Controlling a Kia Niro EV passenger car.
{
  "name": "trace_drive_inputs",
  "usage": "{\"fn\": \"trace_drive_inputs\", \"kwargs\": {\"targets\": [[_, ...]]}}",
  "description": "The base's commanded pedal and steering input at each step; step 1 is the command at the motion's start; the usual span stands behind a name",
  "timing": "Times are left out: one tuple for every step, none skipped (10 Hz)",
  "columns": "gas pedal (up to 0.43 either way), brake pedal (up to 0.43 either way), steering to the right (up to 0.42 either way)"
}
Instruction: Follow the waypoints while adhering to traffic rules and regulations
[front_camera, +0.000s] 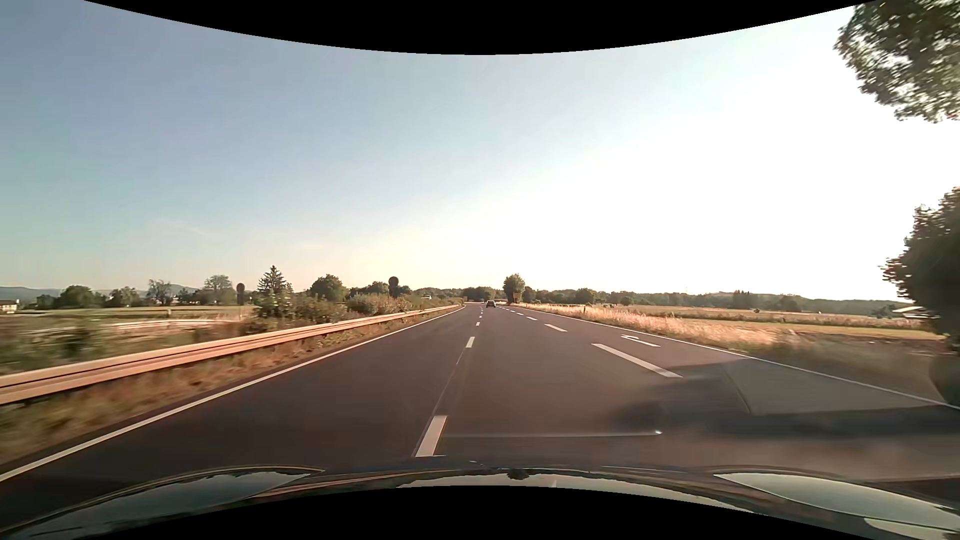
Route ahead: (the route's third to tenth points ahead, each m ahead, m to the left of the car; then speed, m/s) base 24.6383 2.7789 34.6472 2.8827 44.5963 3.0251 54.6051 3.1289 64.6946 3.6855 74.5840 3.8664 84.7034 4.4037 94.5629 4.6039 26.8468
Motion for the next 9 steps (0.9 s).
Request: {"fn": "trace_drive_inputs", "kwargs": {"targets": [[0.177, 0.000, 0.001], [0.177, 0.000, 0.001], [0.177, 0.000, 0.001], [0.177, 0.000, 0.001], [0.177, 0.000, 0.001], [0.177, 0.000, 0.001], [0.177, 0.000, 0.001], [0.177, 0.000, 0.001], [0.177, 0.000, 0.001]]}}
